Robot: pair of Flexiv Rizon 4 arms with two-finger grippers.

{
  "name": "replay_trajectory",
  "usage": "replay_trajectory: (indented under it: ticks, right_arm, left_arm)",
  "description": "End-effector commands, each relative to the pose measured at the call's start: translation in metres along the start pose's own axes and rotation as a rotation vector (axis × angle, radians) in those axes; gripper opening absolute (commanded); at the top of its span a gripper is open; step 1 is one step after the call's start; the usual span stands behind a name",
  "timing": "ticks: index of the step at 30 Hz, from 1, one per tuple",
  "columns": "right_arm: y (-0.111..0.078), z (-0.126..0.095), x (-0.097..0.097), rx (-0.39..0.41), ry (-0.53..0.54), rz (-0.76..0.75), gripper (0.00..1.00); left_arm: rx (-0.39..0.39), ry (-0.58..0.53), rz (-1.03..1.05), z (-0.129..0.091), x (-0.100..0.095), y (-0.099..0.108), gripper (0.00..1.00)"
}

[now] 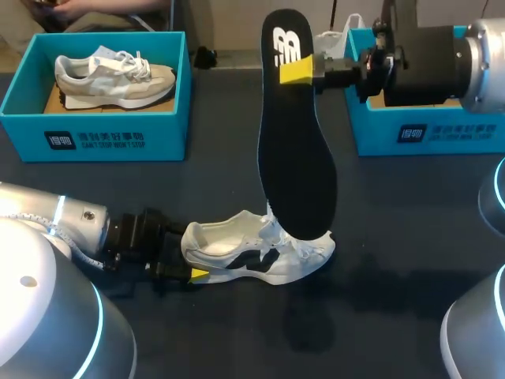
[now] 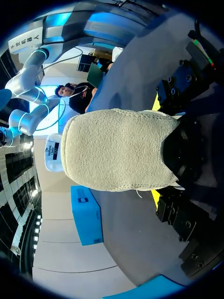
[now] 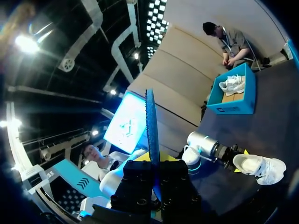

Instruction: Take the shoe out of the shoebox, open the shoe tongue, remove and reinsert the insole, then place the shoe into the shoebox

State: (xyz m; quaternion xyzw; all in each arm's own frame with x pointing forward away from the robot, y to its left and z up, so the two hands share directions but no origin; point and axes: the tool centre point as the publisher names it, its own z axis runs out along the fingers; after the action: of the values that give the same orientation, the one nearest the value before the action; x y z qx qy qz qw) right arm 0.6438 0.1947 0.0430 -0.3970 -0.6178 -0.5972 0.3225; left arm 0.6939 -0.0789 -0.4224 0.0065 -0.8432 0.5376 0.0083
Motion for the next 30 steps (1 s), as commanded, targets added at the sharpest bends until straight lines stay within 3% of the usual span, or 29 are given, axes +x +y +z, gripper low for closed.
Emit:
replay_trajectory:
  ticks: [1, 15, 17, 18, 30]
  right_arm:
    - [0.0, 0.001, 0.0, 0.0, 0.001, 0.0, 0.0]
    - [0.0, 0.001, 0.0, 0.0, 0.001, 0.0, 0.0]
    - [0.0, 0.001, 0.0, 0.0, 0.001, 0.0, 0.0]
    - [0.0, 0.001, 0.0, 0.0, 0.001, 0.0, 0.0]
    - [0.0, 0.001, 0.0, 0.0, 0.001, 0.0, 0.0]
  left_arm:
    - [-0.003, 0.001, 0.0, 0.001, 0.0, 0.0, 0.0]
    - [-0.002, 0.002, -0.003, 0.001, 0.001, 0.0, 0.0]
    - [-0.004, 0.003, -0.005, 0.0, 0.003, 0.0, 0.44]
    - [-0.007, 0.005, -0.005, 0.0, 0.003, 0.0, 1.0]
    - [-0.015, 0.01, -0.021, -0.015, 0.0, -0.005, 1.0]
